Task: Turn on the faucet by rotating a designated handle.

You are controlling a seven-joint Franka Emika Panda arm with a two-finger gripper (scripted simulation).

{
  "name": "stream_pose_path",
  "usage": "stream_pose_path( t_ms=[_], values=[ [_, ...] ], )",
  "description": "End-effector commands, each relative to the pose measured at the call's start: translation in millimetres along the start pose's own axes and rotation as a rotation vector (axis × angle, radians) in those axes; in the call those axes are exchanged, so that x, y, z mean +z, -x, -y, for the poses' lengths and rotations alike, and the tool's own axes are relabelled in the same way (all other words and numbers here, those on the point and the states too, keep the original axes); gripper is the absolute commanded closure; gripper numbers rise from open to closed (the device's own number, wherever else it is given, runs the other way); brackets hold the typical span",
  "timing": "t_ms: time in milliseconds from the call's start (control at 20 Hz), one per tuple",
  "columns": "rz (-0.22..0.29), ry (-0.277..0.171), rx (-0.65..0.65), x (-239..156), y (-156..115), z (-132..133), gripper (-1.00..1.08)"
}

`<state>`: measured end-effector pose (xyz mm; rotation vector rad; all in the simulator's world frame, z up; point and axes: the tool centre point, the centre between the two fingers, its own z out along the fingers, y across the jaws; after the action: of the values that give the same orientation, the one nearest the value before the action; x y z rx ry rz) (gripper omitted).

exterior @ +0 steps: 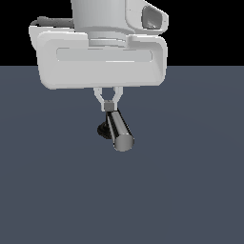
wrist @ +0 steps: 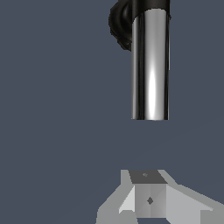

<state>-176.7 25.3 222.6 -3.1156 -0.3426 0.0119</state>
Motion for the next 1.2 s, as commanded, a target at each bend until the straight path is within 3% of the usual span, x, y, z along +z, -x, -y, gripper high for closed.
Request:
stream_pose_path(
  t_ms=[0,600,1150],
  values=[
    [-0.002,0.001,-0.014,18.9,-6.6,1.9,1.08],
    [-0.005,0.006,-0.065,90.6,-34.1,9.2,1.08],
    [-0.006,0.008,-0.083,114.2,-44.5,11.6,1.08]
  ],
)
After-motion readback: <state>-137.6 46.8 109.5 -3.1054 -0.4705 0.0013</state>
